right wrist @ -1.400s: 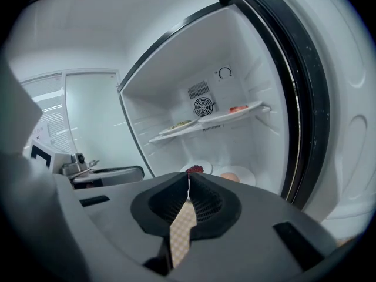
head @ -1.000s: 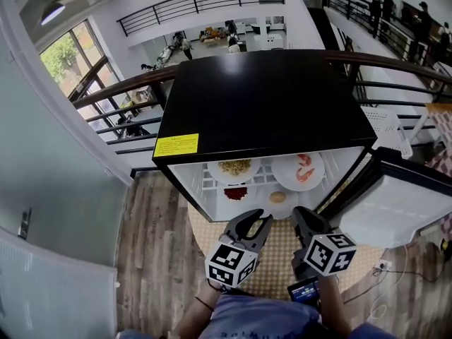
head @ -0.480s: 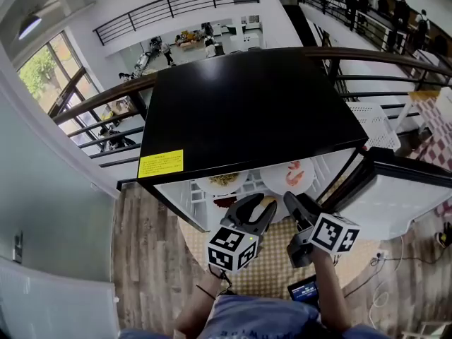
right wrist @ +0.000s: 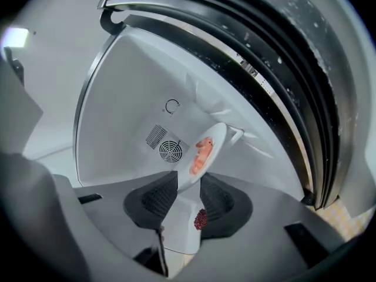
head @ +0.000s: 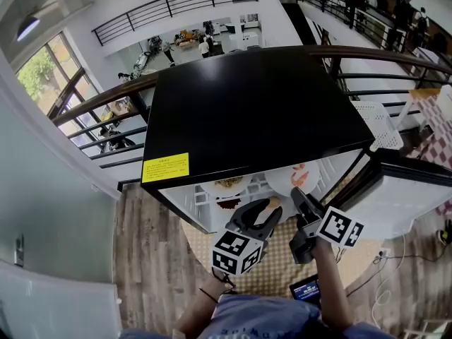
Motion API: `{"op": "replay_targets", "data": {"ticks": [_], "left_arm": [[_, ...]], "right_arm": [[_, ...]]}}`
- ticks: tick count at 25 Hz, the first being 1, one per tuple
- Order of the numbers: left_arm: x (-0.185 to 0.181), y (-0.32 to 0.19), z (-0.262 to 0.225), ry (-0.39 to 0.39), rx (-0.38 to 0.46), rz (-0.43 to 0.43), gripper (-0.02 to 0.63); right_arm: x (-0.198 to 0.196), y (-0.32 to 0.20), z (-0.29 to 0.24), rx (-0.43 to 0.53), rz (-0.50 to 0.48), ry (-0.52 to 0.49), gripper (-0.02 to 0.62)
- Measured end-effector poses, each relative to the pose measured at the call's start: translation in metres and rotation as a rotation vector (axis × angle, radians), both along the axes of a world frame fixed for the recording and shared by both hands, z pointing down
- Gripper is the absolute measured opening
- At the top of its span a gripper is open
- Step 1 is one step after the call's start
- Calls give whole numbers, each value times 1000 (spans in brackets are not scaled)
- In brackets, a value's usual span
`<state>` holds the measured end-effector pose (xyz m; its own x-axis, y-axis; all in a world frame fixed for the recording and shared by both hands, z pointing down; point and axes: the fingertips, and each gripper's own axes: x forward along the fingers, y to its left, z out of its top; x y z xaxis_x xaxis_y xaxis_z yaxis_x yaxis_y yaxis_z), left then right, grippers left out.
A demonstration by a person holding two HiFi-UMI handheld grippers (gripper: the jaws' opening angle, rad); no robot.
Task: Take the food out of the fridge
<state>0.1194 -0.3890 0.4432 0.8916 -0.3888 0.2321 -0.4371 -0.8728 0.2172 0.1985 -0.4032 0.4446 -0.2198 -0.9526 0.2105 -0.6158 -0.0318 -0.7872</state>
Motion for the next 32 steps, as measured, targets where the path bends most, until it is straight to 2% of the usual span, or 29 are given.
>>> {"op": "replay_targets", "data": {"ticks": [7, 14, 19, 23, 32], "left_arm": [[-6, 4, 6, -9, -34, 5, 140], [-10, 0, 3, 180, -231, 11, 174], [-9, -5, 4, 242, -321, 9, 193], [-7, -4, 5, 271, -350, 6, 193], [-7, -4, 14, 275, -369, -17, 192]], "right_arm": [[-2, 8, 2, -4, 31, -104, 100], [2, 21, 4, 5, 36, -171, 67], [-3, 27, 2, 29, -2, -215, 45], [-8, 37, 2, 32, -29, -238, 32], [-25, 55, 7, 13, -75, -297, 26]]}}
